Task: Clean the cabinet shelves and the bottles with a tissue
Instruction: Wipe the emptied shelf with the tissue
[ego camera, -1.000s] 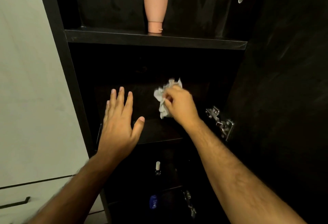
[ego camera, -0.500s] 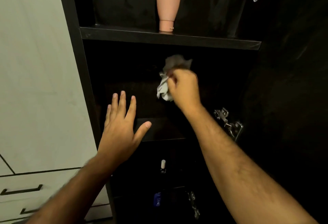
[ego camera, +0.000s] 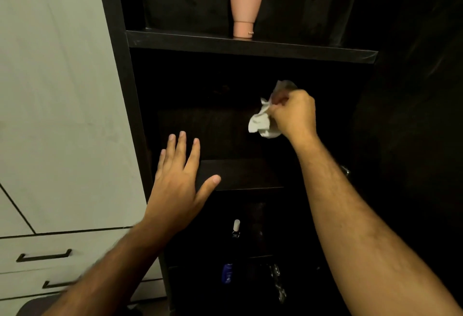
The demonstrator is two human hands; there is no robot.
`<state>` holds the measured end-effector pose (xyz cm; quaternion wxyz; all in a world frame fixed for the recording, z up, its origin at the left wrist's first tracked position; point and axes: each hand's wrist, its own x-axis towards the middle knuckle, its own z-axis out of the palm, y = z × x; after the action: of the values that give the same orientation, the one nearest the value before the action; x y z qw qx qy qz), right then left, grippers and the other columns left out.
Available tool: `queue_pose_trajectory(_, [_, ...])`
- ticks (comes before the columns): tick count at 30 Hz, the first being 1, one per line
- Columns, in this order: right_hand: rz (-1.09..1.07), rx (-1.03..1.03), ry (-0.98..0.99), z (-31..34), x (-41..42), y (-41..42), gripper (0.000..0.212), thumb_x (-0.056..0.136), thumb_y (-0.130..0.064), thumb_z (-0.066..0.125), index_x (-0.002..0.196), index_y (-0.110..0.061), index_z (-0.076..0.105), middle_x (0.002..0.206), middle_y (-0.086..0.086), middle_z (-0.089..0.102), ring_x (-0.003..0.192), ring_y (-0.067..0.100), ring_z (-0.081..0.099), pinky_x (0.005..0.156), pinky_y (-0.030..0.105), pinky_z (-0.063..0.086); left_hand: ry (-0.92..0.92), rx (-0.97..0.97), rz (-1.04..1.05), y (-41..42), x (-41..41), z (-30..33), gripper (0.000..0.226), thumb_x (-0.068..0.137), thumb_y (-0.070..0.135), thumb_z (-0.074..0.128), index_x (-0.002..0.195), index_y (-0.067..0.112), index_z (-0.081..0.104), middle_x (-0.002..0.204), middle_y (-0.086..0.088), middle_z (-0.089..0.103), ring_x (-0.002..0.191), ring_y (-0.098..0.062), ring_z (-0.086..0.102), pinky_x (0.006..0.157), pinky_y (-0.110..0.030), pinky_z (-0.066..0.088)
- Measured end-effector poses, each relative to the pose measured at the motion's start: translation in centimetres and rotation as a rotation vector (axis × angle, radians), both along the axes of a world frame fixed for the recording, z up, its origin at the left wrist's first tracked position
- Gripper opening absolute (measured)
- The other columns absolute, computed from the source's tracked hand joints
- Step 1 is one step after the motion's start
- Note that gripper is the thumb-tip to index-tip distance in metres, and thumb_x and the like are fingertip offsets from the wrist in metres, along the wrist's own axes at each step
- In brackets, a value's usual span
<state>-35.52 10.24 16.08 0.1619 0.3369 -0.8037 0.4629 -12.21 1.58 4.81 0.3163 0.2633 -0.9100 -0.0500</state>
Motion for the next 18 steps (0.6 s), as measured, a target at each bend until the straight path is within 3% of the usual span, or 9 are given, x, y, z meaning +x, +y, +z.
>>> queue_pose_trajectory(4, [0.097, -0.038, 0.211, -1.5, 3.4, -2.9, 0.011, 0.077, -0.009, 0.065, 0.084, -0.009, 0.073, 0.081, 0.010, 0.071, 0.077, 0.025, 0.066, 0.070, 0.028, 0.047, -0.008, -0.025, -0.038, 0.1, 0.5, -0.2, 0.082, 0.088, 0.072, 0.017, 0.149, 0.022, -0.006, 0.159, -0.004, -0.012, 0.147, -0.017, -0.020, 0.117, -0.037, -0.005])
queue_pose_trajectory(8, [0.227, 0.351, 0.327, -7.1, 5.7, -3.5, 0.009, 0.087, -0.009, 0.059, 0.090, -0.012, 0.067, 0.098, 0.005, 0.067, 0.086, 0.023, 0.065, 0.071, 0.031, 0.051, -0.018, -0.070, -0.076, 0.2, 1.2, -0.1, 0.082, 0.089, 0.073, 0.013, 0.150, 0.021, -0.004, 0.160, -0.006, -0.008, 0.148, -0.018, -0.016, 0.117, -0.038, -0.003])
queue_pose_trajectory(11, [0.156, 0.454, 0.293, -8.8, 5.2, -2.3, 0.016, 0.088, -0.007, 0.056, 0.092, -0.016, 0.069, 0.095, -0.002, 0.064, 0.084, 0.018, 0.063, 0.067, 0.027, 0.047, 0.005, -0.109, -0.104, 0.5, 2.1, 0.5, 0.080, 0.091, 0.070, 0.020, 0.150, 0.020, -0.001, 0.160, -0.006, -0.006, 0.148, -0.018, -0.014, 0.117, -0.038, -0.003])
queue_pose_trajectory(14, [-0.016, 0.407, 0.185, -7.4, 3.6, -1.2, 0.017, 0.086, -0.007, 0.057, 0.087, -0.017, 0.071, 0.084, 0.000, 0.066, 0.080, 0.020, 0.065, 0.064, 0.024, 0.046, 0.078, -0.157, -0.138, 0.7, 3.6, 1.4, 0.078, 0.093, 0.062, 0.031, 0.151, 0.016, 0.006, 0.162, -0.010, 0.002, 0.149, -0.022, -0.008, 0.118, -0.041, 0.003])
queue_pose_trajectory(18, [-0.076, 0.008, -0.004, -2.4, 2.5, -1.2, 0.010, 0.082, -0.009, 0.063, 0.083, -0.016, 0.071, 0.080, -0.002, 0.066, 0.076, 0.013, 0.063, 0.061, 0.015, 0.038, 0.214, -0.266, -0.235, 0.8, 6.0, 2.3, 0.072, 0.094, 0.047, 0.045, 0.149, 0.010, 0.019, 0.159, -0.016, 0.012, 0.149, -0.031, 0.002, 0.120, -0.046, 0.010])
